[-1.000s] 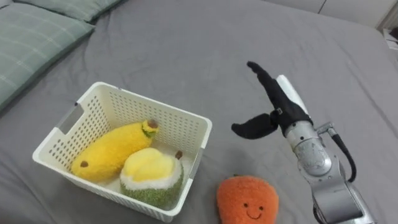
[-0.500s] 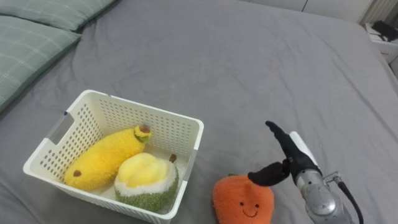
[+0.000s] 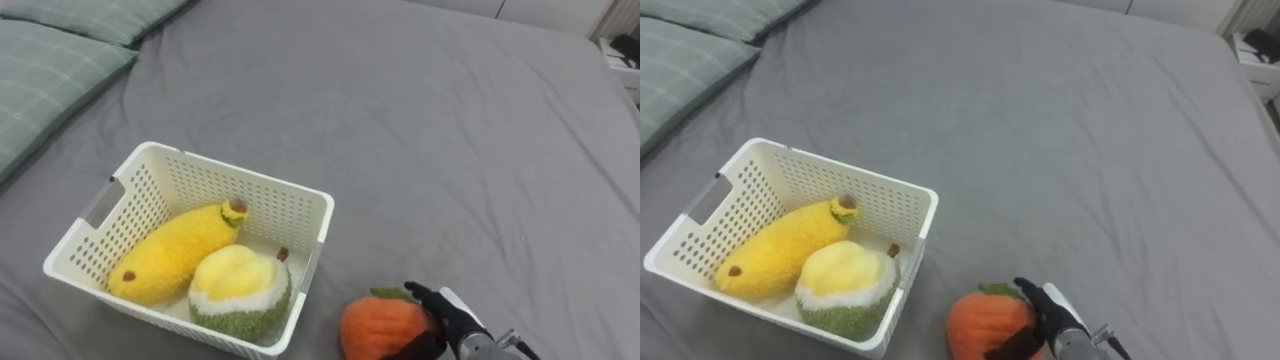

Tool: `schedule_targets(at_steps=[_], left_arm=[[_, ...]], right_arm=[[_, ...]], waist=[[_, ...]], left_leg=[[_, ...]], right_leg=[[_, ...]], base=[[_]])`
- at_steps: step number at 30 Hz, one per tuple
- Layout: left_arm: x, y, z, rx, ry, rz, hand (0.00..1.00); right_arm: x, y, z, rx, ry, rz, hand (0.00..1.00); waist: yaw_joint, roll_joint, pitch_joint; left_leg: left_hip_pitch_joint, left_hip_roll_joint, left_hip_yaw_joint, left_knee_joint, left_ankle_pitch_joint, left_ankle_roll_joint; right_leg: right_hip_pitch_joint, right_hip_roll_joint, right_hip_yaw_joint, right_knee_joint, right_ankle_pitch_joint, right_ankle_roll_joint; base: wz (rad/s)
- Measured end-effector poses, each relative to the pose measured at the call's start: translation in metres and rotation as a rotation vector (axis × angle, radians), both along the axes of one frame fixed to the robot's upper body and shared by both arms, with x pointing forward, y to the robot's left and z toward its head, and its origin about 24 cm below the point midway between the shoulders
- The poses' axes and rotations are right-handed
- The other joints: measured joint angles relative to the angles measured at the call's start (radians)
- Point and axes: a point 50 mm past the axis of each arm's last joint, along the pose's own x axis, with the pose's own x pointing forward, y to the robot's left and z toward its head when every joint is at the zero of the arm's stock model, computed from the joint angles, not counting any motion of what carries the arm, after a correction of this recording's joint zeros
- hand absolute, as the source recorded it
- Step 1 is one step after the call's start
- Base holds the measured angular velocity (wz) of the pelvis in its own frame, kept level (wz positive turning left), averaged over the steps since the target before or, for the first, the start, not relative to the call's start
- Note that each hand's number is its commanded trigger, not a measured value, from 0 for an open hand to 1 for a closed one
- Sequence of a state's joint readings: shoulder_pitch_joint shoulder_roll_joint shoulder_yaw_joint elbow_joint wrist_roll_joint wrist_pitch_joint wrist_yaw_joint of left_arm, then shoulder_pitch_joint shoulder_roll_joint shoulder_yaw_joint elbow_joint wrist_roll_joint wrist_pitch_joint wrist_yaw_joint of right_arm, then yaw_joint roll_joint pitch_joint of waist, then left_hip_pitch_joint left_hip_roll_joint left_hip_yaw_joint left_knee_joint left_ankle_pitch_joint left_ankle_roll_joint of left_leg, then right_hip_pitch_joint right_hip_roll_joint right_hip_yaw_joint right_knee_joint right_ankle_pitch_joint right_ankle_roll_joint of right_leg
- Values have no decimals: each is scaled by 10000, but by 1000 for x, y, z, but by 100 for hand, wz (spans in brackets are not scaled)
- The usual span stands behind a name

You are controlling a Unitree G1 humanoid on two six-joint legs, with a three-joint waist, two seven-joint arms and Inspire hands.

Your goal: Collect toys from the bed

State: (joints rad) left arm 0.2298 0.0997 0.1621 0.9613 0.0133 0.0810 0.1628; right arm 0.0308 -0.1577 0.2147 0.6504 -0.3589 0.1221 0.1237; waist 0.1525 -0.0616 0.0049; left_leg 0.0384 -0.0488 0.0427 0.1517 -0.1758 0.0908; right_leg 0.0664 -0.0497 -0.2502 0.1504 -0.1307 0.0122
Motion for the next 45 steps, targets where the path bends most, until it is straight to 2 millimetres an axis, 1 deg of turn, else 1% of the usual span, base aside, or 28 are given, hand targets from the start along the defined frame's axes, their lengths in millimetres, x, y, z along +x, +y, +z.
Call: schedule_targets(at_steps=[2, 5, 10, 18, 19, 21, 23, 24, 25, 28, 29, 30, 33, 35, 36, 38, 39, 41, 43, 45], left_arm=[[-1, 0, 0, -11, 28, 13, 0], [-2, 0, 0, -9, 46, 19, 0], [-2, -1, 0, -14, 60, 22, 0], [1, -1, 0, -25, 1, 5, 0], [2, -1, 0, -35, -26, -8, 0], [2, -1, 0, -84, -52, -6, 0], [4, -1, 0, -141, -132, -49, 0], [5, -1, 1, -138, -158, -61, 0], [5, -1, 1, -134, -180, -74, 0], [5, 0, 1, -108, -180, -73, 0], [5, 0, 1, -89, -170, -53, 0], [5, 0, 1, -80, -175, -40, 0], [5, 1, 1, 15, -143, 88, 0], [5, 3, 1, 67, -194, 273, 0], [4, 3, 1, 75, -185, 302, 0], [1, 6, 1, 120, -142, 523, 0], [0, 7, 1, 125, -150, 576, 0], [-4, 7, 1, 113, -15, 705, 0], [-6, 7, 0, 100, 94, 724, 0], [-7, 7, 0, 98, 119, 725, 0]], right_arm=[[-3, 2, -6, 53, 294, -45, 100], [-6, 3, -9, 86, 458, -6, 100], [-3, 2, -12, -102, 505, -19, 100], [0, 3, -12, -164, 471, 26, 100], [1, 3, -11, -157, 440, 66, 100], [7, 6, -6, -233, 148, 325, 100], [19, 9, 6, -218, -573, 528, 100], [22, 10, 10, -201, -763, 565, 100], [29, 11, 17, -225, -1153, 667, 100], [51, 15, 49, -383, -2811, 1078, 100], [56, 15, 58, -379, -3286, 1068, 100], [57, 14, 62, -377, -3461, 1063, 100], [65, 11, 77, -500, -4182, 1014, 100], [72, 8, 97, -837, -5023, 1174, 100], [74, 6, 102, -850, -5250, 1137, 100], [80, 0, 125, -884, -6218, 823, 100], [81, -2, 130, -912, -6457, 733, 100], [84, -3, 149, -969, -7288, 629, 100], [87, -3, 157, -1004, -7647, 655, 100], [89, -2, 161, -994, -7772, 662, 100]], waist=[[162, -37, 13], [254, -37, 13], [440, -55, 20], [454, -84, 24], [455, -137, -5], [450, -143, 16], [388, -146, 71], [381, -150, 76], [355, -170, 83], [325, -180, 89], [257, -169, 84], [259, -202, 60], [204, -213, 50], [128, -188, 50], [98, -172, 50], [76, -117, 10], [76, -101, -9], [86, -44, -59], [91, -60, -63], [160, -132, -90]], left_leg=[[-3, 1, -41, 36, -37, -6], [-64, -13, -143, 147, -75, 12], [-100, -17, -179, 175, -78, 11], [-140, -14, -190, 169, -76, 9], [-141, -15, -190, 170, -76, 9], [-131, -13, -175, 169, -75, 10], [-119, -14, -147, 170, -75, 10], [-104, -13, -140, 170, -75, 10], [-103, -13, -120, 163, -75, 10], [-95, -6, -32, 164, -75, 10], [-59, -1, 7, 178, -74, 11], [-10, 1, 18, 179, -74, 11], [66, 3, 96, 155, -72, 15], [65, -1, 134, 136, -69, 20], [69, -2, 138, 135, -69, 21], [63, 2, 145, 115, -69, 21], [68, 5, 157, 107, -68, 20], [115, 20, 231, 74, -67, 18], [144, 24, 274, 68, -67, 18], [165, 29, 346, 42, -67, 17]], right_leg=[[27, 10, -27, 0, -1, 1], [61, 0, -84, 2, -1, 2], [61, -9, -205, 1, -1, 3], [20, -8, -213, -3, -5, 8], [16, -9, -199, -3, -5, 8], [17, -8, -141, -3, -5, 8], [14, -7, -123, -5, -5, 8], [15, -6, -117, -5, -5, 8], [14, -6, -93, -1, -5, 9], [-15, -3, -19, -5, -5, 8], [-9, -5, -10, -13, -5, 9], [9, -5, 0, -13, -5, 9], [40, -9, 45, -7, -4, 11], [-1, -15, 92, 6, -1, 18], [0, -14, 142, 6, -1, 19], [6, 7, 222, 12, -1, 19], [10, 14, 249, 12, -1, 19], [24, 26, 305, 11, -2, 20], [29, 27, 332, 12, -2, 20], [16, 25, 336, 11, -2, 21]], base=[[3], [10], [3], [0], [0], [-2], [-4], [0], [-6], [-8], [-5], [-5], [-7], [-7], [-6], [-4], [-7], [-8], [-8], [-8]])
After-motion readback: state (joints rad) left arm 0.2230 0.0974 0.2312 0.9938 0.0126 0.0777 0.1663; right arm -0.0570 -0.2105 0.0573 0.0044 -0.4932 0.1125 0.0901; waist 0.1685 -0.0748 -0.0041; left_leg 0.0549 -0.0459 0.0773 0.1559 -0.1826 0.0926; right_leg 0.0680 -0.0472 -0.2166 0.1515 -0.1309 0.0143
